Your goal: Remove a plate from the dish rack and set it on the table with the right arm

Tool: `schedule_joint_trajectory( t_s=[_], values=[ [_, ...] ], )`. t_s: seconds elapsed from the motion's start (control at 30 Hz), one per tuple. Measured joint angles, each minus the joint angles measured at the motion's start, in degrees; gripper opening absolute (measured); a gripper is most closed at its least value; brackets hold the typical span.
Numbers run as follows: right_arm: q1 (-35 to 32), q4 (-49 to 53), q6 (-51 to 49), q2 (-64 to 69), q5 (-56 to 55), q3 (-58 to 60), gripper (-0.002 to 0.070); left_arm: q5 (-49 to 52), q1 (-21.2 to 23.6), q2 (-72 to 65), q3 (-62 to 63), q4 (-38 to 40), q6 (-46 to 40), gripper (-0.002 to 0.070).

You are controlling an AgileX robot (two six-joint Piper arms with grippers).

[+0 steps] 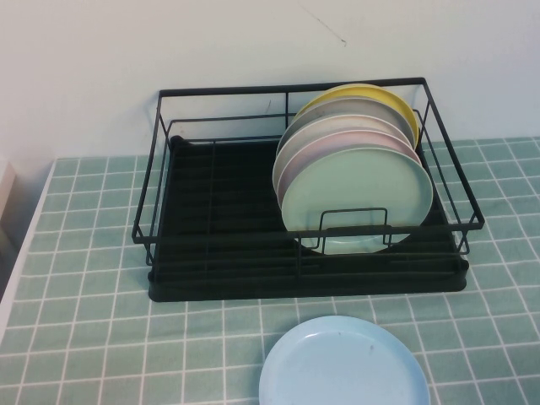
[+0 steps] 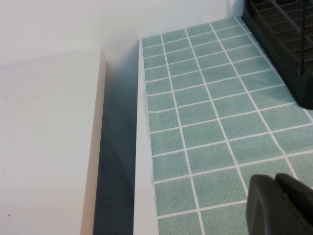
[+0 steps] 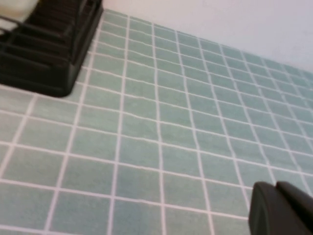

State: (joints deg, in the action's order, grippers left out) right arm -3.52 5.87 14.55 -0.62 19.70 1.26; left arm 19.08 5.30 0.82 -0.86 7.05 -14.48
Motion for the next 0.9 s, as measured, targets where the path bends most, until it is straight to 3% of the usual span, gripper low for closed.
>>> schedule_joint_trajectory(
  t_s=[0.23,0.33,0.67,0.9],
  values=[
    [0.0,2.4,0.0,0.0,0.0,0.0,-0.0001,0.0,0.0,0.0,0.0,0.0,0.0,-0.0003],
    [0.0,-1.8,0.0,0.0,-0.1,0.0,-0.0001,0.0,0.0,0.0,0.0,0.0,0.0,-0.0003],
    [0.0,-49.8,-1.5,0.0,-0.8,0.3,-0.0001,0.0,0.0,0.0,0.0,0.0,0.0,-0.0003],
    [0.0,-60.1,-1.5,0.0,-3.3,0.3,-0.0001,0.0,0.0,0.0,0.0,0.0,0.0,-0.0003]
  ],
)
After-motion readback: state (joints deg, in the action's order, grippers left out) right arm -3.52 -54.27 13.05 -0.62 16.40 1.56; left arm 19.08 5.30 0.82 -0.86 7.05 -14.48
